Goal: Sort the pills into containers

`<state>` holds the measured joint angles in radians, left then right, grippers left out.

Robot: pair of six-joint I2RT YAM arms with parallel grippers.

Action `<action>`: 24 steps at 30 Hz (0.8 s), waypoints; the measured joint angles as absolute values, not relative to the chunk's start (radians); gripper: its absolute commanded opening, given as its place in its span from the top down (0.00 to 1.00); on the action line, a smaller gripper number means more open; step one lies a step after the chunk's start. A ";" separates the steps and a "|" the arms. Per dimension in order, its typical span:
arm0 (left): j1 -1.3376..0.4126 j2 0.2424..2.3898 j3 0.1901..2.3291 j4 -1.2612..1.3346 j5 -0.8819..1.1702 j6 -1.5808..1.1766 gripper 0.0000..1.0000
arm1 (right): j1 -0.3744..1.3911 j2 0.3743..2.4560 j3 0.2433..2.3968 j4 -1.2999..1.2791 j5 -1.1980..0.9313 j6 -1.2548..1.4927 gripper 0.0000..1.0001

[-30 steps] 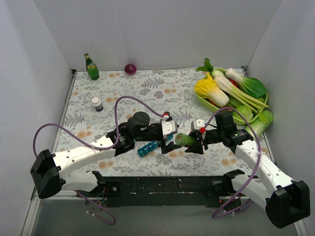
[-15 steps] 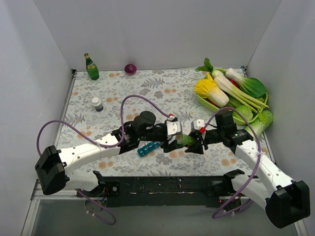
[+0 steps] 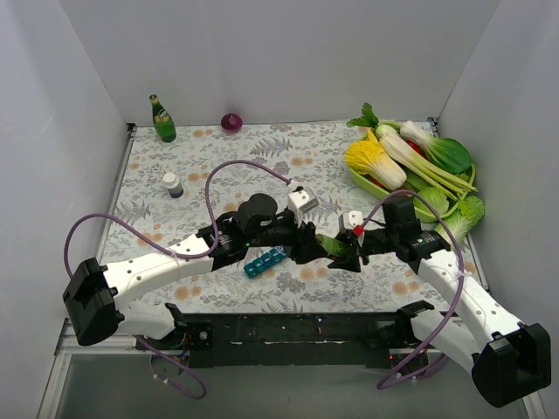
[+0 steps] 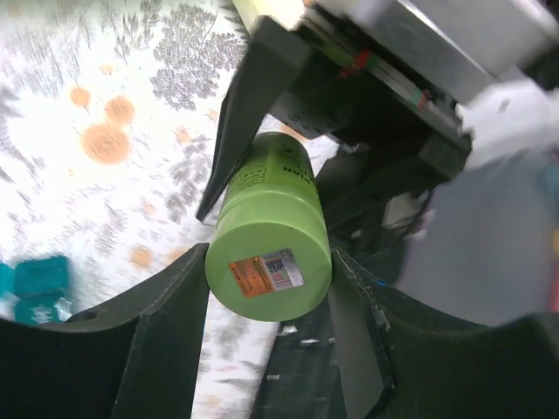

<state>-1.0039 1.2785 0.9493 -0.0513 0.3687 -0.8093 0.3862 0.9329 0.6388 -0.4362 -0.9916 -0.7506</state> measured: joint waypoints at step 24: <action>-0.869 1.187 0.944 -0.267 0.248 -1.936 1.00 | 0.363 0.917 0.636 -0.385 -0.877 -0.678 0.99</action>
<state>-0.8692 1.1866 0.9436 -0.2672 0.2481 -1.9362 0.3634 0.9169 0.6357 -0.3855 -0.8768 -0.6785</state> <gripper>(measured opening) 0.498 0.597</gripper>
